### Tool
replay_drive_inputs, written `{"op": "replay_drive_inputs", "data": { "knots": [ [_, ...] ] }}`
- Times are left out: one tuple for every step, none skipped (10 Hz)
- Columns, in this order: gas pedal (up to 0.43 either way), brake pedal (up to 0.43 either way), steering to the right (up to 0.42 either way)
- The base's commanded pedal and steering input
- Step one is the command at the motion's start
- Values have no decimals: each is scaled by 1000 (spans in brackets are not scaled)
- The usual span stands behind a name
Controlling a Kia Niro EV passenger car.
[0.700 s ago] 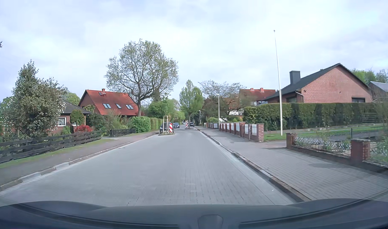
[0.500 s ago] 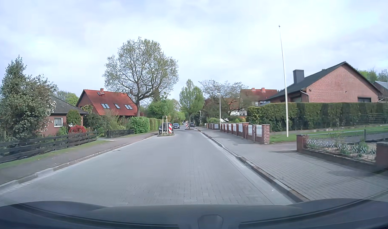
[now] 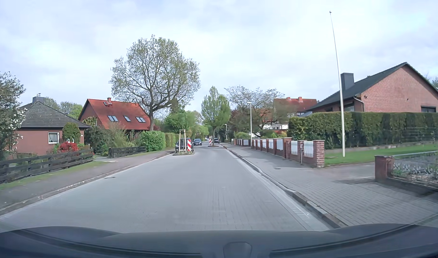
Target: Follow the waypoints while adhering to traffic rules and regulations
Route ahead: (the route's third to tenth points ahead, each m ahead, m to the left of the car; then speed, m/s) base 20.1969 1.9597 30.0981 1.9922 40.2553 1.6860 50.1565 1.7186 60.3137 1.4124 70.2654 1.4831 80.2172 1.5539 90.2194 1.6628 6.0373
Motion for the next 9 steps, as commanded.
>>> {"op": "replay_drive_inputs", "data": {
  "knots": [
    [59, 0, -2],
    [59, 0, -2],
    [47, 0, -2],
    [39, 0, -2],
    [39, 0, -2],
    [39, 0, -2],
    [39, 0, -2],
    [28, 0, -2],
    [20, 0, -2]
  ]
}}
